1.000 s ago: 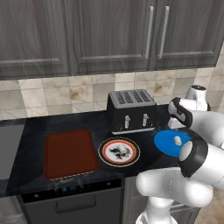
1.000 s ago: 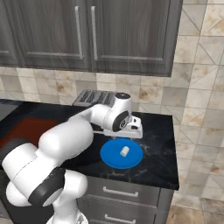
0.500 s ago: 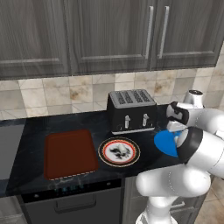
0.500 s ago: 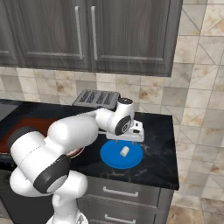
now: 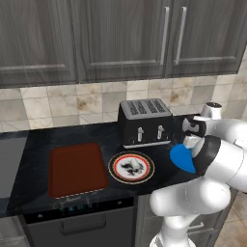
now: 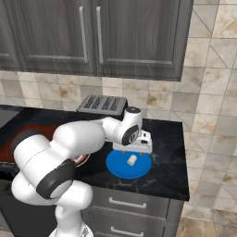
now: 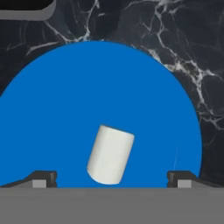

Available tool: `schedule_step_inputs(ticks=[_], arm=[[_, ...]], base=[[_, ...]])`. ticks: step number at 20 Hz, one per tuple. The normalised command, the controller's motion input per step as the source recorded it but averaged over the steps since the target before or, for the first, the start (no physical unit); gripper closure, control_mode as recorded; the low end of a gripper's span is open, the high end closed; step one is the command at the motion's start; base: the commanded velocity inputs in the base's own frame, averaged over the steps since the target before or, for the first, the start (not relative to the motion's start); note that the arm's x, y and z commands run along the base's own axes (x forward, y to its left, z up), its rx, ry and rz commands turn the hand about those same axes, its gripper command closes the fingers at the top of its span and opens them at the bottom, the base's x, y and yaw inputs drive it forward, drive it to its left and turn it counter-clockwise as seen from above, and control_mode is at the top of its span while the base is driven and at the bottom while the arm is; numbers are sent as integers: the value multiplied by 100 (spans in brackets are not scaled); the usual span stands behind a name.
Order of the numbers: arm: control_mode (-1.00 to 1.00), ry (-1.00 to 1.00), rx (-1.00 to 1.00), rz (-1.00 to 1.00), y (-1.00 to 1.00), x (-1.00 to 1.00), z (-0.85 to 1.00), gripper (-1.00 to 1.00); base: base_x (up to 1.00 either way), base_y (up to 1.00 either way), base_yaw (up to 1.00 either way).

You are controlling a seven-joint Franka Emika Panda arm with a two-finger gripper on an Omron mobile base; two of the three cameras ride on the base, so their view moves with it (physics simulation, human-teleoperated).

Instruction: Move the dessert items from the plates to the tray.

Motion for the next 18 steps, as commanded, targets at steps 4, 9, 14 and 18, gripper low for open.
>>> schedule_step_inputs(ticks=[4, 9, 14, 18], arm=[[-100, 4, 0, 0, 0, 0, -9, -100], [-100, 4, 0, 0, 0, 0, -13, -100], [-100, 1, 0, 0, 0, 0, -26, -100], [-100, 0, 0, 0, 0, 0, -23, -100]], base=[[0, 0, 0], [0, 0, 0], [0, 0, 0], [0, 0, 0]])
